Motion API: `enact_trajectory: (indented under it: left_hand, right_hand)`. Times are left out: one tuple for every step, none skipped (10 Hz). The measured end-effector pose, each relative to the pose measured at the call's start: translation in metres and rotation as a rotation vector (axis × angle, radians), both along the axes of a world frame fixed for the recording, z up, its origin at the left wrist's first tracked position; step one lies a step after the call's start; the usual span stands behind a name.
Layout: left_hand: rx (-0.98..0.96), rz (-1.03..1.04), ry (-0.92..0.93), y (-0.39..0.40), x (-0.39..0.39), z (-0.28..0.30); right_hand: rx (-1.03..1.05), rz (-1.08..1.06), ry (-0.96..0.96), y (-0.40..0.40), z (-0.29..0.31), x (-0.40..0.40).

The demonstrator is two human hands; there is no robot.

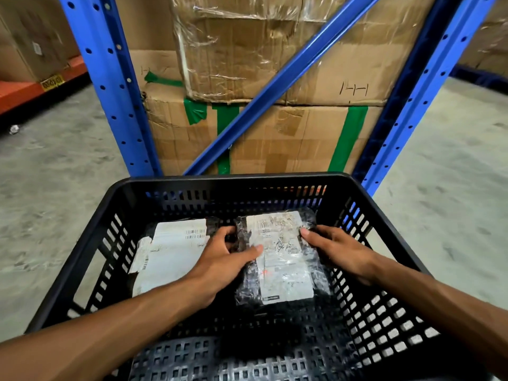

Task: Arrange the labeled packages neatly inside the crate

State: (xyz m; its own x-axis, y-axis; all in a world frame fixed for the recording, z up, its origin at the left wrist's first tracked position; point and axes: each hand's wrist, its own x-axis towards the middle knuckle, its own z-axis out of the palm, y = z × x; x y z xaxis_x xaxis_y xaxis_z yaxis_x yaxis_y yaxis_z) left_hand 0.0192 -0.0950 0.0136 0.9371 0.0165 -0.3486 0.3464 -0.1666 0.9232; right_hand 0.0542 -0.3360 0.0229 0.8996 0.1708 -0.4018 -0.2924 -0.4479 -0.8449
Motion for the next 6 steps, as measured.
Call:
enact_trajectory:
  left_hand:
    - [0.103, -0.065, 0.029, -0.001, 0.023, -0.001]
    - [0.382, -0.214, 0.092, -0.01, 0.033, -0.009]
    - [0.416, -0.249, 0.098, -0.014, 0.033, -0.017]
    - [0.443, -0.281, 0.093, -0.013, 0.032, -0.017]
    - [0.518, -0.323, 0.065, -0.013, 0.03, -0.006]
    - [0.488, -0.384, -0.042, 0.002, 0.01, 0.005]
  right_hand:
    - [-0.053, 0.002, -0.041, 0.012, -0.006, 0.017]
    - [-0.319, 0.122, -0.054, 0.027, -0.019, 0.032]
    - [-0.435, 0.15, -0.066, 0.033, -0.034, 0.033]
    - [-0.431, 0.15, -0.088, 0.03, -0.037, 0.028]
    - [-0.447, 0.183, -0.012, 0.032, -0.028, 0.028]
    - [-0.612, 0.287, -0.087, 0.023, -0.008, 0.01]
